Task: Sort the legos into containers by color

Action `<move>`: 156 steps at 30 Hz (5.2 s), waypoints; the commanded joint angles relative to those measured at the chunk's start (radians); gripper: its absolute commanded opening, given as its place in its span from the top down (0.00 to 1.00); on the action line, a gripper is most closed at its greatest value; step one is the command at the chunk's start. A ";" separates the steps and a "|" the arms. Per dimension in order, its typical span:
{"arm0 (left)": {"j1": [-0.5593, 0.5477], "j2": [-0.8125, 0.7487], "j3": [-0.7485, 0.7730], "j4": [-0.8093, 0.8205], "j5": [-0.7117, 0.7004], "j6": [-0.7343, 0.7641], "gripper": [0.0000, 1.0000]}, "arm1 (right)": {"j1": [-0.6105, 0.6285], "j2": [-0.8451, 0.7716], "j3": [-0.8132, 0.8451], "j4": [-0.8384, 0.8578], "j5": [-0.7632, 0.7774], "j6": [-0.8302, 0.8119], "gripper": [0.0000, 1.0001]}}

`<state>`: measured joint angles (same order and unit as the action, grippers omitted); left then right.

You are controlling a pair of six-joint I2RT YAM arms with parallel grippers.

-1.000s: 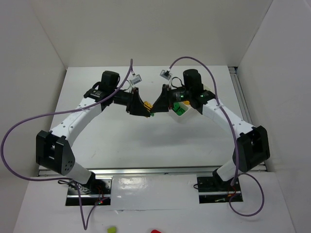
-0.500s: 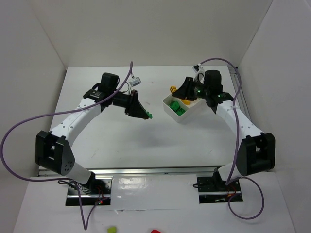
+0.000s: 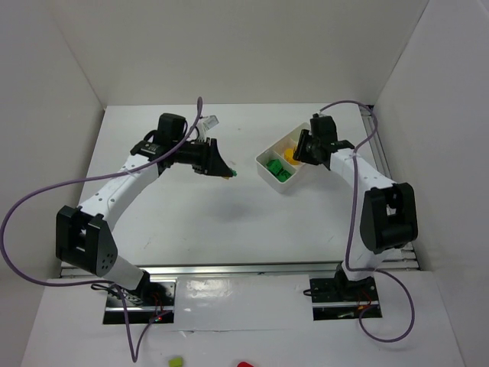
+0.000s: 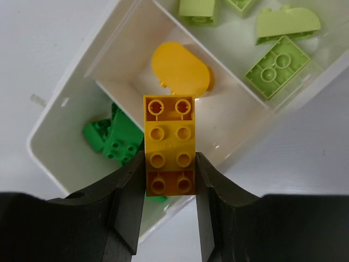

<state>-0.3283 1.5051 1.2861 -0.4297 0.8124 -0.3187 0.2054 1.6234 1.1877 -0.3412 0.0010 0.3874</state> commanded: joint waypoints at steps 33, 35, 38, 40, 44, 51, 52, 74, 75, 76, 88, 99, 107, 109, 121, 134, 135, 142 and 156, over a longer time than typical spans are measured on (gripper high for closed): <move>-0.003 0.060 0.111 0.062 0.422 0.105 1.00 | 0.087 -0.180 0.064 0.101 -0.982 -0.189 0.31; -0.003 0.049 0.111 0.062 0.474 0.154 1.00 | 0.109 -0.180 0.064 0.073 -1.032 -0.235 0.25; -0.003 0.040 0.111 0.052 0.496 0.178 1.00 | 0.156 -0.180 0.131 -0.058 -1.075 -0.318 0.22; -0.003 0.040 0.111 0.052 0.487 0.178 1.00 | 0.199 -0.152 0.164 -0.117 -1.064 -0.378 0.22; -0.012 0.049 0.111 0.052 0.476 0.178 1.00 | 0.249 -0.129 0.208 -0.185 -1.035 -0.420 0.22; -0.012 0.049 0.121 0.020 0.458 0.201 1.00 | 0.284 -0.088 0.237 -0.228 -1.044 -0.440 0.25; -0.012 0.040 0.121 0.020 0.458 0.201 1.00 | 0.298 -0.074 0.246 -0.228 -1.044 -0.450 0.27; -0.012 0.050 0.058 -0.084 0.399 0.314 1.00 | 0.318 -0.031 0.234 -0.140 -0.991 -0.378 0.78; -0.012 0.064 0.049 -0.084 0.387 0.323 1.00 | 0.318 -0.022 0.219 -0.140 -0.977 -0.378 0.80; -0.012 0.073 0.048 -0.084 0.374 0.323 1.00 | 0.318 -0.022 0.207 -0.140 -0.957 -0.368 0.80; -0.021 0.244 -0.090 0.011 0.256 0.216 1.00 | 0.318 0.108 -0.046 0.065 -0.765 -0.245 0.89; -0.003 0.313 -0.059 0.011 0.249 0.196 0.53 | 0.299 0.070 -0.135 0.255 -0.558 -0.059 0.91; -0.003 0.322 -0.030 -0.030 0.177 0.182 0.22 | 0.299 0.029 -0.145 0.274 -0.530 -0.033 0.91; -0.003 0.322 -0.008 -0.056 0.079 0.171 0.22 | 0.299 0.001 -0.145 0.262 -0.521 -0.033 0.89; -0.020 0.139 -0.109 -0.089 -0.393 0.000 0.23 | 0.356 -0.155 -0.178 0.100 -0.322 -0.093 0.77; 0.057 -0.060 -0.195 -0.126 -0.679 -0.212 0.30 | 0.669 -0.028 -0.188 -0.007 0.028 -0.246 0.26; 0.080 -0.060 -0.183 -0.135 -0.667 -0.203 0.30 | 0.669 0.005 -0.188 -0.007 0.028 -0.269 0.26; 0.123 -0.048 -0.172 -0.135 -0.595 -0.171 0.31 | 0.681 0.113 -0.137 0.033 0.048 -0.317 0.29; 0.132 -0.019 -0.172 -0.135 -0.544 -0.140 0.31 | 0.681 0.197 -0.056 0.085 0.027 -0.406 0.47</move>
<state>-0.1997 1.4746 1.0756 -0.5579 0.2352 -0.4801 0.8841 1.8111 1.0893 -0.3019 0.0292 0.0082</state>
